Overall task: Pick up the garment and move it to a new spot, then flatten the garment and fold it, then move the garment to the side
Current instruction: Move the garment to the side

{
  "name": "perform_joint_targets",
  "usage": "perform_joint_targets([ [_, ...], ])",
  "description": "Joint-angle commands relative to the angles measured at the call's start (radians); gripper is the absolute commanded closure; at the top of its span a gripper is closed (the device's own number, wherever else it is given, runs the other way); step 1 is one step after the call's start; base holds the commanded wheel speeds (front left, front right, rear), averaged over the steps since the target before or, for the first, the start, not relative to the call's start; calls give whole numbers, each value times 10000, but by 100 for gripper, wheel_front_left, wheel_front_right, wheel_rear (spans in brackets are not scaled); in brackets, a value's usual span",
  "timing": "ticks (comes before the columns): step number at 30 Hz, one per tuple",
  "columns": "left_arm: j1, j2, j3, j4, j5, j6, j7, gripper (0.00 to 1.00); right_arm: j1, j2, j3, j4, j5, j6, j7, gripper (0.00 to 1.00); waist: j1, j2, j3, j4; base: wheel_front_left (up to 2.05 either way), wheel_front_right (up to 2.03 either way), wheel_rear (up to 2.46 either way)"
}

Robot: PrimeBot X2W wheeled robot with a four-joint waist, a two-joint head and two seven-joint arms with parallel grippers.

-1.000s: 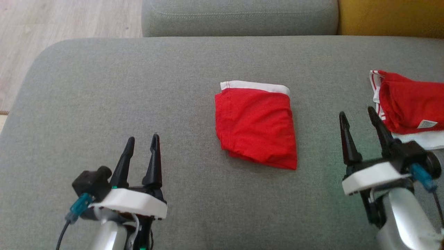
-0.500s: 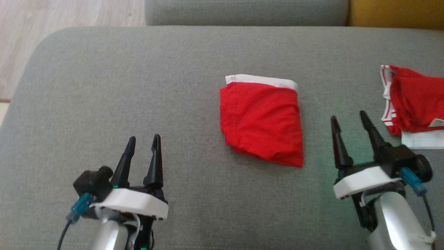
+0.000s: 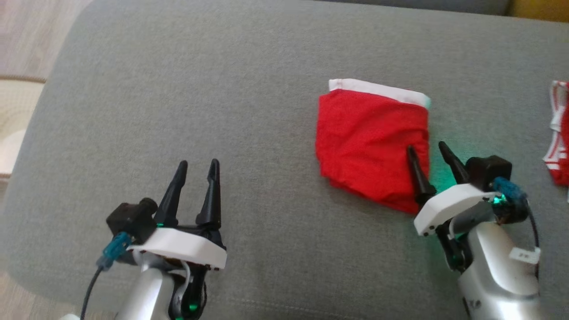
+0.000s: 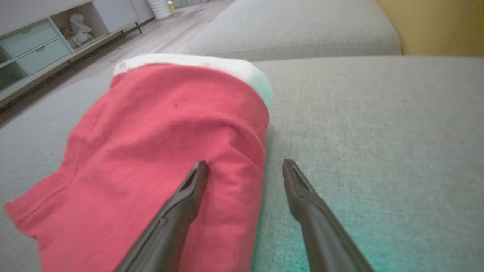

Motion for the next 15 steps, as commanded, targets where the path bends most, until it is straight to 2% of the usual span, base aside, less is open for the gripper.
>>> perform_joint_targets([
  [1,-417,41,237,-276,-45,21,-122,0,-368,127,123,-159,76,-7,11,0,0,0,169,197,0,0,0],
  [7,-530,41,114,-260,-105,56,-122,0,-816,192,-72,827,384,-7,120,0,0,0,337,468,0,0,0],
  [8,-544,41,110,-260,-117,72,-122,0,-947,199,78,1076,343,-7,111,25,0,0,361,480,0,0,0],
  [9,-542,41,114,-260,-119,83,-122,0,-1014,199,176,1169,263,-7,68,88,0,0,362,467,0,0,0],
  [10,-533,41,119,-259,-121,96,-122,0,-1081,160,302,1240,122,-7,-21,100,0,0,357,438,0,0,0],
  [15,-551,41,92,-245,-125,90,-122,0,-1369,-366,995,1413,-1034,-7,-639,100,0,0,302,124,0,0,0],
])
